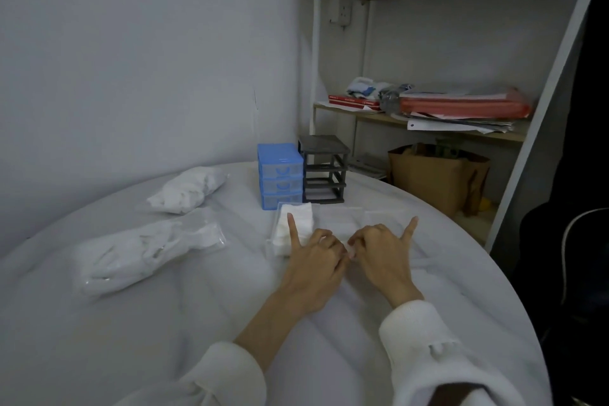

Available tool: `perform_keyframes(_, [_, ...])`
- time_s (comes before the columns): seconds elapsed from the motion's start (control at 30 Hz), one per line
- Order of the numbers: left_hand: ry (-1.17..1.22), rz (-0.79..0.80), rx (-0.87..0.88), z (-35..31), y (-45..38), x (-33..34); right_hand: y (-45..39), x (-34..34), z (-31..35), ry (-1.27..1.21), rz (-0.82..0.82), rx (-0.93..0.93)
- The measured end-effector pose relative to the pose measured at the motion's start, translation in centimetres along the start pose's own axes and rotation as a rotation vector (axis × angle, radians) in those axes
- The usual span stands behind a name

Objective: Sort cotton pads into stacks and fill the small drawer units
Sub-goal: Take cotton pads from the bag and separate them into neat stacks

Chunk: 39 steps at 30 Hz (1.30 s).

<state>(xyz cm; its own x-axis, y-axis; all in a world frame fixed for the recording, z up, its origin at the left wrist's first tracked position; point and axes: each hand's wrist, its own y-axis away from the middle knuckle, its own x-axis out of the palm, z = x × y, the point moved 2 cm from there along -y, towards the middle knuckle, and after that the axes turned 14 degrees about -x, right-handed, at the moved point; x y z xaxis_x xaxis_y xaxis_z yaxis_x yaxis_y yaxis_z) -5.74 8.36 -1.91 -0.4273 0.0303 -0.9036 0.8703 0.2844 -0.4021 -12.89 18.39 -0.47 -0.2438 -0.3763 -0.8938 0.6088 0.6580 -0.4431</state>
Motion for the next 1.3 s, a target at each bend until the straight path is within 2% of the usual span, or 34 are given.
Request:
perform_keyframes(0.17, [0.21, 0.025, -0.103, 1.0, 0.3, -2.1, -0.4, 0.0, 1.2, -0.25, -0.152, -0.026])
perform_keyframes(0.37, [0.353, -0.148, -0.135, 7.2, 1.9, -5.3, -0.6, 0.2, 3.9, -0.328, -0.133, -0.161])
perform_keyframes(0.5, [0.239, -0.246, -0.232, 12.6, 3.8, -7.2, -0.2, 0.0, 5.8, -0.377, -0.131, -0.261])
perform_keyframes(0.57, [0.116, -0.245, -0.276, 14.4, 4.6, -8.0, 0.2, 0.0, 6.7, -0.394, -0.127, -0.305])
perform_keyframes(0.73, [-0.259, 0.005, -0.534, 17.3, 6.4, -8.2, 1.0, 0.3, 8.6, -0.429, -0.11, -0.401])
perform_keyframes(0.83, [-0.322, 0.094, -0.634, 18.2, 6.8, -8.2, 1.4, 0.6, 9.7, -0.456, -0.073, -0.45])
perform_keyframes(0.9, [-0.34, 0.099, -0.666, 18.4, 6.8, -8.4, 1.6, 0.6, 10.1, -0.459, -0.043, -0.469])
perform_keyframes(1.13, [-0.207, -0.07, -0.604, 17.6, 6.9, -8.6, 1.8, 0.4, 10.1, -0.464, -0.068, -0.48])
perform_keyframes(1.3, [0.105, -0.271, -0.373, 14.7, 6.7, -8.5, 1.5, 0.1, 10.1, -0.616, -0.211, -0.379])
